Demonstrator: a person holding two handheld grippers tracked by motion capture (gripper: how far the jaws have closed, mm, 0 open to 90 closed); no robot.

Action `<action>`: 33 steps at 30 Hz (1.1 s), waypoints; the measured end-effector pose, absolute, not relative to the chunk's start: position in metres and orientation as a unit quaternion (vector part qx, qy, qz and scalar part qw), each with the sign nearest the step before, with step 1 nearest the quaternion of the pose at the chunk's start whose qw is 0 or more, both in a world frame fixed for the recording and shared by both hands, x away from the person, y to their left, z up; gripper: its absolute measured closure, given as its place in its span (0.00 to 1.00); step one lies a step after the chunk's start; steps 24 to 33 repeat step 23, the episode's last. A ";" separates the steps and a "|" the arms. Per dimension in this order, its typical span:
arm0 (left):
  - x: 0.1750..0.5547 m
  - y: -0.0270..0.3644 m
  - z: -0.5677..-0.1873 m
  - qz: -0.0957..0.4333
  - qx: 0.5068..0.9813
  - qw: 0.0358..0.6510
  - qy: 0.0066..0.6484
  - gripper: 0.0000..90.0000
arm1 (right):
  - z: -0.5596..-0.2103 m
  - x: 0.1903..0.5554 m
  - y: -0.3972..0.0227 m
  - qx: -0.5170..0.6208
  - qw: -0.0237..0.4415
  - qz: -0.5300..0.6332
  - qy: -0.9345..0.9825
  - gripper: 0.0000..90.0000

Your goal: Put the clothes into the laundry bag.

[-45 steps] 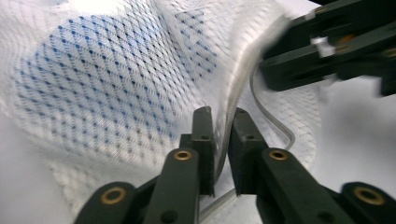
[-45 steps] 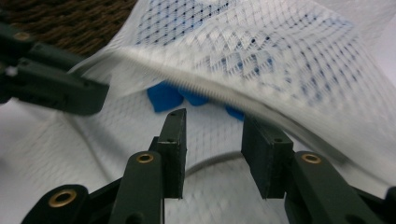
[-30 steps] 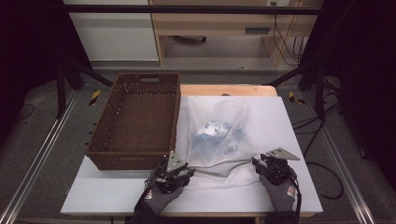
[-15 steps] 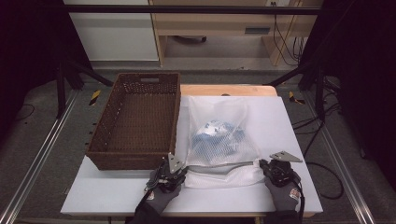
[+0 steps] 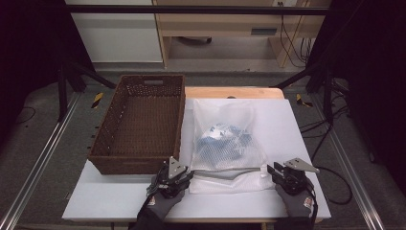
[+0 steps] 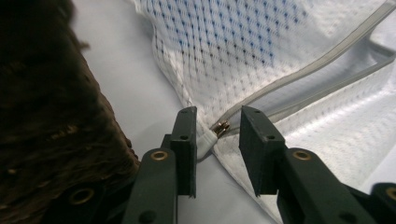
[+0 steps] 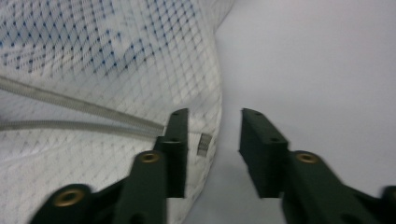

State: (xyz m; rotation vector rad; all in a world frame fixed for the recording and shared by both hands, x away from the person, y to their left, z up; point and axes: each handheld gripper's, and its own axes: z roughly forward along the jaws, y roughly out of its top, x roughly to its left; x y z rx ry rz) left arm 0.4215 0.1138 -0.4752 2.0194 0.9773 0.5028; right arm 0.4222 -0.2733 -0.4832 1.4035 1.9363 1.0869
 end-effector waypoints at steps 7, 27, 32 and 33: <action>0.414 0.121 -0.467 0.200 0.797 0.432 0.372 0.63 | -0.476 0.423 -0.281 0.517 0.278 0.408 0.699 0.32; 0.404 0.148 -0.464 0.170 0.802 0.440 0.366 0.40 | -0.473 0.423 -0.299 0.528 0.283 0.404 0.691 0.19; 0.404 0.148 -0.464 0.170 0.802 0.440 0.366 0.40 | -0.473 0.423 -0.299 0.528 0.283 0.404 0.691 0.19; 0.404 0.148 -0.464 0.170 0.802 0.440 0.366 0.40 | -0.473 0.423 -0.299 0.528 0.283 0.404 0.691 0.19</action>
